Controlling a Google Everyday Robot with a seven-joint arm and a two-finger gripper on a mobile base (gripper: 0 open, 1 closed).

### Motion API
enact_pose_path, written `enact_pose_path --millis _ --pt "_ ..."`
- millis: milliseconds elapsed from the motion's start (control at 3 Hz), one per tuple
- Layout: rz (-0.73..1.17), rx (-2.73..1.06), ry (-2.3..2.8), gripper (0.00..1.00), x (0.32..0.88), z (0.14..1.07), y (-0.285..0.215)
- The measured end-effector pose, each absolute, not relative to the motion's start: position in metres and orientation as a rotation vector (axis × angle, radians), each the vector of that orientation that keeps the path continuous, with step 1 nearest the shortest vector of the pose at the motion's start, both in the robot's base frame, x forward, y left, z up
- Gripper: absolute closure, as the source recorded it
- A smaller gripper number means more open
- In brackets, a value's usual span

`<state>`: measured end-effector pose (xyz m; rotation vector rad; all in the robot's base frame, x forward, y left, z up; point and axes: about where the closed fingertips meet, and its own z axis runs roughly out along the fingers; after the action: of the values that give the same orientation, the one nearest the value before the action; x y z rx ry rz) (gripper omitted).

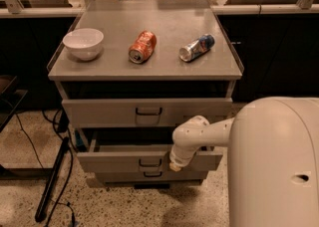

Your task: Close middle drawer

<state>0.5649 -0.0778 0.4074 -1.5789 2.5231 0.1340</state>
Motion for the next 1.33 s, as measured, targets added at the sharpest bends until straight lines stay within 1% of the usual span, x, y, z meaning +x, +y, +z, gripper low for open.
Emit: enact_pose_path --millis 667,1000,1333 --pt "0.134 -1.579 2.523 0.39 0.5649 0.4074 -0.0778" --pt "0.134 -1.579 2.523 0.08 0.5648 0.4074 -0.0778" --pt "0.134 -1.579 2.523 0.0 0.5648 0.4073 -0.0777"
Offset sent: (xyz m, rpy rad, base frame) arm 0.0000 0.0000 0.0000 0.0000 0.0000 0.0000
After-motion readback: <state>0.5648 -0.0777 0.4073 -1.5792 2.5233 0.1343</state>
